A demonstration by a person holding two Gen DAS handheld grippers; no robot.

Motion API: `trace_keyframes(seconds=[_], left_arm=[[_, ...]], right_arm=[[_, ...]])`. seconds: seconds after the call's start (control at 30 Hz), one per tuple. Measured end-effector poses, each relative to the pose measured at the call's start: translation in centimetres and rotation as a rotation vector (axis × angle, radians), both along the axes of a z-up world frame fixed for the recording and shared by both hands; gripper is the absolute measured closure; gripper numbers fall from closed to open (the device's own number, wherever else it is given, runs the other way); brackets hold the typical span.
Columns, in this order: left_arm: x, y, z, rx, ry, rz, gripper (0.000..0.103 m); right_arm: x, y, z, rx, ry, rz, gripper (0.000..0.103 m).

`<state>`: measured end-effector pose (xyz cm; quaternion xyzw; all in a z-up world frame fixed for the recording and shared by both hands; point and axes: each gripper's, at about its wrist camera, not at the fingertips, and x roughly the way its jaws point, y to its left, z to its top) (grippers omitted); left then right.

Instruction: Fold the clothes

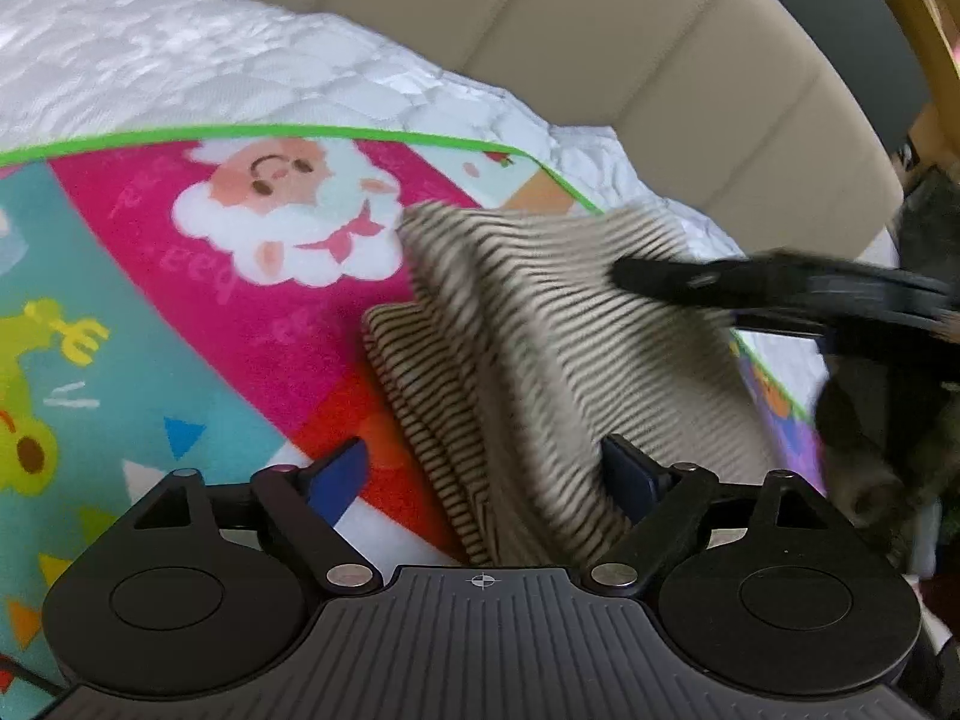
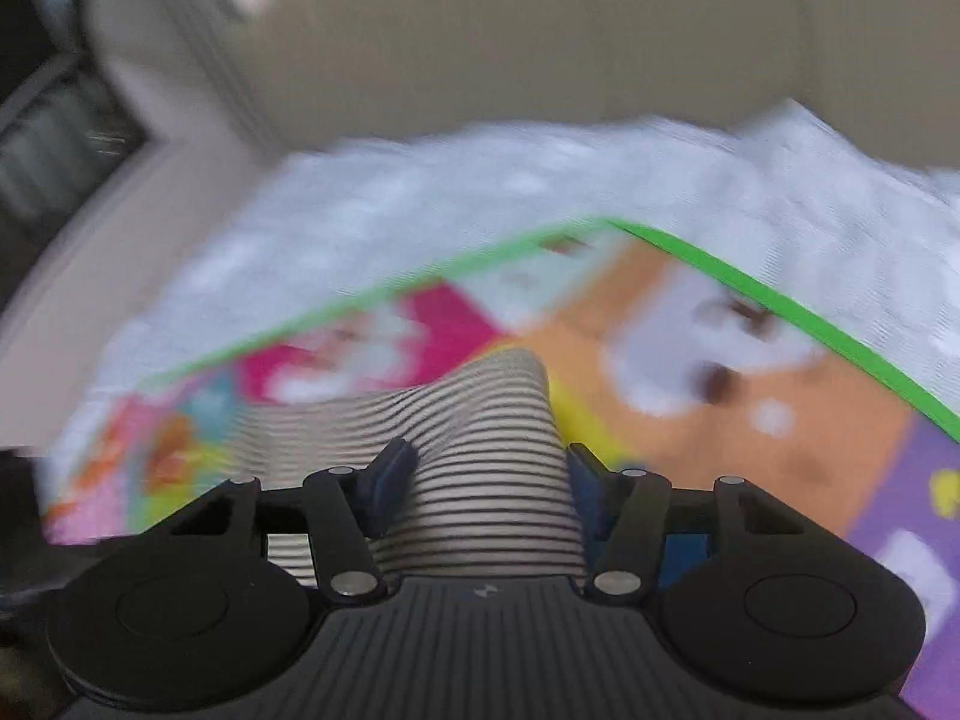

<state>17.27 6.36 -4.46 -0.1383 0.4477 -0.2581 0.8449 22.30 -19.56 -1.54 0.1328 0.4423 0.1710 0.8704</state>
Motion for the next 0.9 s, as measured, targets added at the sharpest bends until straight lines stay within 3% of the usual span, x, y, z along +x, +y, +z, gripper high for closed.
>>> trace_keyframes(seconds=[0.07, 0.2, 0.3, 0.43, 0.6, 0.67, 0.7, 0.83, 0.9], left_arm=[[0.0, 0.0, 0.0, -0.003, 0.001, 0.001, 0.014], [0.1, -0.2, -0.1, -0.001, 0.003, 0.003, 0.014], [0.2, 0.0, -0.2, -0.008, 0.007, 0.006, 0.013], [0.1, 0.1, -0.2, -0.014, 0.006, 0.013, 0.013], [-0.3, 0.1, 0.0, -0.015, 0.001, 0.029, 0.013], [-0.6, 0.2, 0.2, -0.029, 0.011, 0.035, 0.013], [-0.8, 0.4, 0.3, -0.052, 0.027, 0.035, 0.014], [-1.8, 0.7, 0.8, -0.141, 0.078, 0.016, 0.013], [-2.6, -0.2, 1.1, -0.084, 0.083, 0.017, 0.016]], right_arm=[[-0.2, -0.6, -0.4, 0.035, 0.006, -0.013, 0.047], [-1.5, -0.3, 0.3, 0.007, -0.025, -0.007, 0.042], [-3.2, -1.0, 1.1, 0.022, -0.030, -0.012, 0.034], [-8.0, -2.5, 1.4, 0.027, -0.003, -0.003, 0.019], [-14.3, -2.6, -1.8, 0.047, 0.064, -0.023, 0.016], [-15.4, -1.1, -1.6, 0.026, 0.029, 0.011, 0.031], [-15.8, -0.5, -1.1, 0.021, 0.009, 0.034, 0.046], [-16.7, 0.5, 0.5, 0.050, -0.030, 0.110, 0.053], [-16.9, 0.6, -0.1, -0.005, -0.015, 0.121, 0.053]])
